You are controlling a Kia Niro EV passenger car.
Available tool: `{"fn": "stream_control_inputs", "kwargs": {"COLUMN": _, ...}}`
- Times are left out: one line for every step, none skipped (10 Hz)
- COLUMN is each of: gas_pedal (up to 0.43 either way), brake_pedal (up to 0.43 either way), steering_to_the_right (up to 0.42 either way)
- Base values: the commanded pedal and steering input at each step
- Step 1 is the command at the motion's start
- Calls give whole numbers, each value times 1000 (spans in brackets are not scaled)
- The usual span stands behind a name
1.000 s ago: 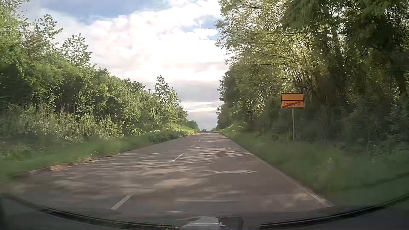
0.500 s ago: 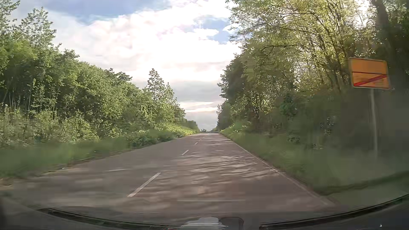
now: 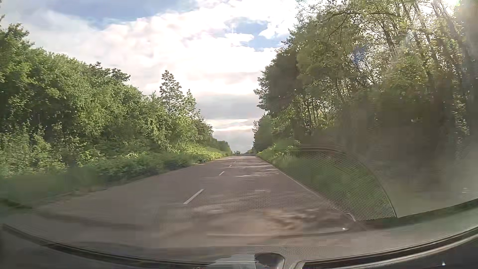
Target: Follow the waypoints while adhering to traffic rules and regulations
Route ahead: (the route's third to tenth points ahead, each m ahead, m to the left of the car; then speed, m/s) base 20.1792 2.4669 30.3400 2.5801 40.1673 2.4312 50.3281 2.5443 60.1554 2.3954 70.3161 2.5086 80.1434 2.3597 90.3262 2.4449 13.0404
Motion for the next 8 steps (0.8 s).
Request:
{"fn": "stream_control_inputs", "kwargs": {"gas_pedal": 240, "brake_pedal": 0, "steering_to_the_right": 3}}
{"fn": "stream_control_inputs", "kwargs": {"gas_pedal": 240, "brake_pedal": 0, "steering_to_the_right": 3}}
{"fn": "stream_control_inputs", "kwargs": {"gas_pedal": 240, "brake_pedal": 0, "steering_to_the_right": 3}}
{"fn": "stream_control_inputs", "kwargs": {"gas_pedal": 228, "brake_pedal": 0, "steering_to_the_right": 3}}
{"fn": "stream_control_inputs", "kwargs": {"gas_pedal": 228, "brake_pedal": 0, "steering_to_the_right": 3}}
{"fn": "stream_control_inputs", "kwargs": {"gas_pedal": 220, "brake_pedal": 0, "steering_to_the_right": 3}}
{"fn": "stream_control_inputs", "kwargs": {"gas_pedal": 220, "brake_pedal": 0, "steering_to_the_right": 2}}
{"fn": "stream_control_inputs", "kwargs": {"gas_pedal": 220, "brake_pedal": 0, "steering_to_the_right": 2}}
